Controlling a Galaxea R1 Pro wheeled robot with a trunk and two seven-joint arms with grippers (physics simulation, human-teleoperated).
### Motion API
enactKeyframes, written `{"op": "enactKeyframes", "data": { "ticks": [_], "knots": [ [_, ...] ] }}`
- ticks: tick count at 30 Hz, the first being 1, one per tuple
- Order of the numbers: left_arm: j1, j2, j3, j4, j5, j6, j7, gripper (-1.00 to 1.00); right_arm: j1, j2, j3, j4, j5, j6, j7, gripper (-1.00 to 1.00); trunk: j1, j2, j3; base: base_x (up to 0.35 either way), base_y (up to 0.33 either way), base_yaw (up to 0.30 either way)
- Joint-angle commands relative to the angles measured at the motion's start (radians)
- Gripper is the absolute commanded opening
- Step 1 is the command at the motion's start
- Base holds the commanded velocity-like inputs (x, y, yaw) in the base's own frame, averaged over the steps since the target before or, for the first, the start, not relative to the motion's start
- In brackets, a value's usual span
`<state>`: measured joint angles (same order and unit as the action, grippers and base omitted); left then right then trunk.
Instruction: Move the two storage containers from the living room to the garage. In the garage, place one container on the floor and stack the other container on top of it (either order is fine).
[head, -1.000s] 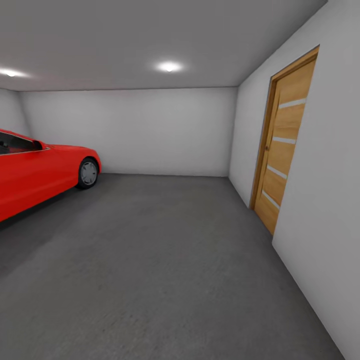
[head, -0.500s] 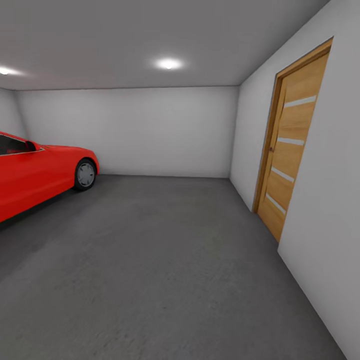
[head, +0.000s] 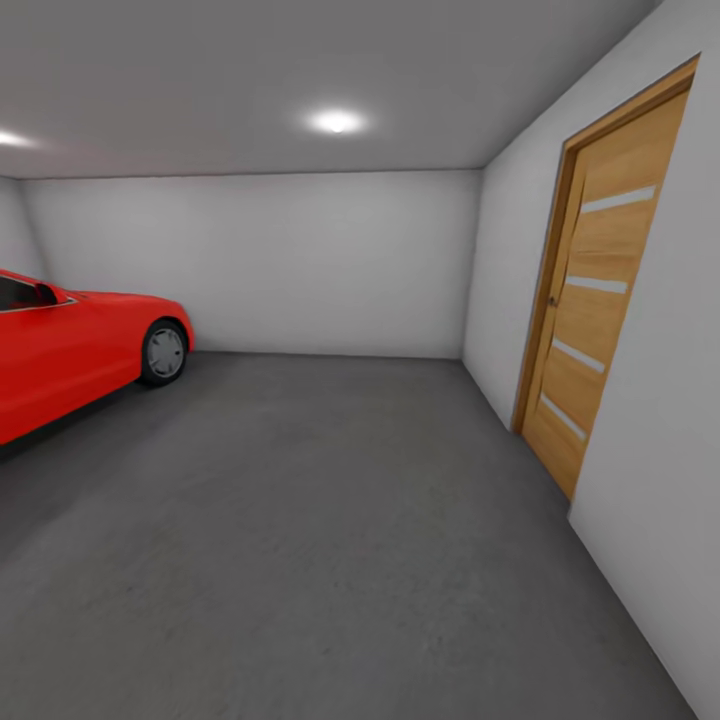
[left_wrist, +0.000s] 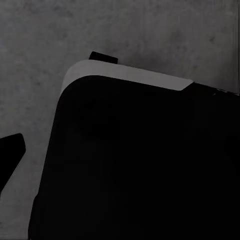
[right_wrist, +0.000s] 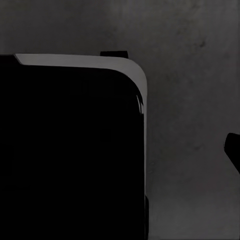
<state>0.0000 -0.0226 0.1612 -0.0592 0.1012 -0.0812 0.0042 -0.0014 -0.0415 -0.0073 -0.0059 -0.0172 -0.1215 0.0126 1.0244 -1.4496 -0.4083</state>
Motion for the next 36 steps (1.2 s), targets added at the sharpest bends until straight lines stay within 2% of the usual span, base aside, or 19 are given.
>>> {"op": "enactKeyframes", "data": {
  "ticks": [1, 7, 13, 27, 36],
  "knots": [
    [0.0, 0.0, 0.0, -0.001, 0.011, -0.002, 0.0, 1.0, 0.0, 0.0, -0.001, 0.0, -0.001, -0.003, 0.007, 1.0, 0.001, 0.0, -0.001, 0.324, 0.0, 0.0],
    [0.0, 0.0, 0.0, -0.001, 0.01, -0.003, 0.0, 1.0, 0.0, 0.001, -0.002, 0.0, -0.005, -0.003, 0.016, 1.0, 0.001, 0.0, -0.001, 0.324, 0.0, 0.0],
    [0.0, 0.0, 0.0, -0.001, 0.009, -0.003, 0.0, 1.0, 0.0, 0.0, -0.001, 0.0, 0.001, 0.033, 0.018, 1.0, 0.001, 0.0, -0.001, 0.324, 0.0, 0.0],
    [0.0, 0.0, 0.0, -0.001, 0.01, -0.003, 0.0, 1.0, 0.0, 0.0, -0.004, 0.0, -0.005, 0.017, 0.015, 1.0, 0.001, 0.0, -0.001, 0.324, 0.0, 0.0],
    [0.0, 0.0, 0.0, -0.001, 0.01, -0.003, 0.0, 1.0, 0.0, 0.002, -0.002, 0.0, 0.002, 0.016, 0.015, 1.0, 0.001, 0.0, -0.001, 0.323, 0.0, -0.169]
  ]
}}
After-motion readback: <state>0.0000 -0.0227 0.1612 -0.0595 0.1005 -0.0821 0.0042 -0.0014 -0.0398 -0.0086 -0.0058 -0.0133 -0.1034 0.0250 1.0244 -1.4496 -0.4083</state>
